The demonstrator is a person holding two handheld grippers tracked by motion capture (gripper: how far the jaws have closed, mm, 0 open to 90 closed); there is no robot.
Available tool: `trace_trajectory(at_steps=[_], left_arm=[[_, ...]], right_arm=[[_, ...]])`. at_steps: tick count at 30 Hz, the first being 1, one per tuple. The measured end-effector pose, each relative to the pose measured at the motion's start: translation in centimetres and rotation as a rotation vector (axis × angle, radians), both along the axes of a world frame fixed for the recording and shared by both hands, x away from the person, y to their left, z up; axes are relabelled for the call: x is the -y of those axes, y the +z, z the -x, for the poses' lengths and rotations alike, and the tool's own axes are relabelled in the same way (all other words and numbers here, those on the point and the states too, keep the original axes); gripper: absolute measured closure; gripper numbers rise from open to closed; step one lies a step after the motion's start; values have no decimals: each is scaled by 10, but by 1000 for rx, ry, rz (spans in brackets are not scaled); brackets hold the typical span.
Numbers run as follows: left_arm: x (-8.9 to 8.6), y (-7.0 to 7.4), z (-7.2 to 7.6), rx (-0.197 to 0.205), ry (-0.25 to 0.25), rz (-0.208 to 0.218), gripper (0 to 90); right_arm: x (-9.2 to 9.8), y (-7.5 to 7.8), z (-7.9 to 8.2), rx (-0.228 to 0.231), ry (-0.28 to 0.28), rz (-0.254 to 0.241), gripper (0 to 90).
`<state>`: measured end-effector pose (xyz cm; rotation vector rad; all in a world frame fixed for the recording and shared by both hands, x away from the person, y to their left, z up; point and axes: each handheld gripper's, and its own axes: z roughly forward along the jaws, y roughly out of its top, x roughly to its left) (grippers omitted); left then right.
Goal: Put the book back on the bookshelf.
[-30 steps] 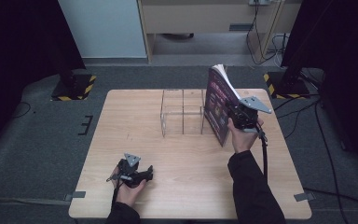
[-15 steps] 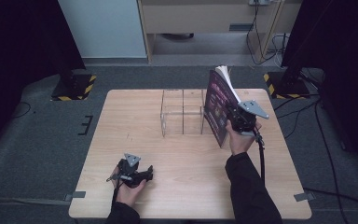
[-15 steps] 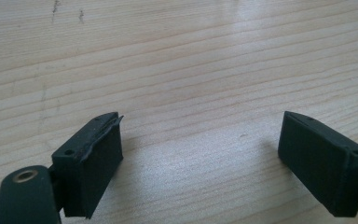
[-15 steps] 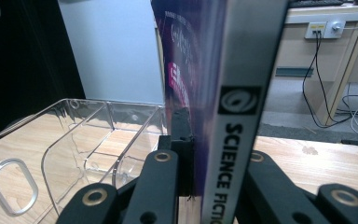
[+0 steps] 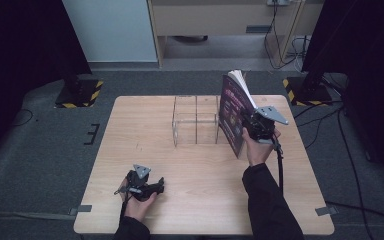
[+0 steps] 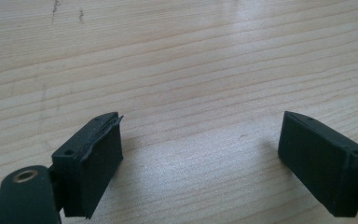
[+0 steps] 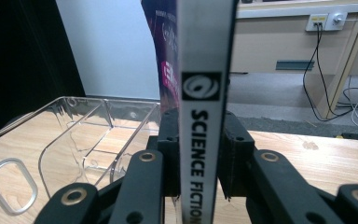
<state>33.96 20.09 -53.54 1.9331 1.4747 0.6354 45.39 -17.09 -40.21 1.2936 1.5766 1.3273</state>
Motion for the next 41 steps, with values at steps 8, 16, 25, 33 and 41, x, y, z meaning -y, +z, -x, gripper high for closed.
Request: trace_trajectory(at_steps=[8, 16, 25, 33, 41], left_arm=[[0, 0, 0, 0, 0, 0, 128], [0, 0, 0, 0, 0, 0, 127], [0, 0, 0, 0, 1, 0, 127], [0, 0, 0, 0, 1, 0, 127], [0, 0, 0, 0, 1, 0, 127]], right_arm=[[4, 0, -1, -4, 24, -2, 575], [14, 0, -1, -40, 69, -10, 291], [24, 3, 27, -54, 151, 12, 169], [40, -24, 55, -123, 226, 57, 139], [61, -69, 70, -234, 241, 80, 133]])
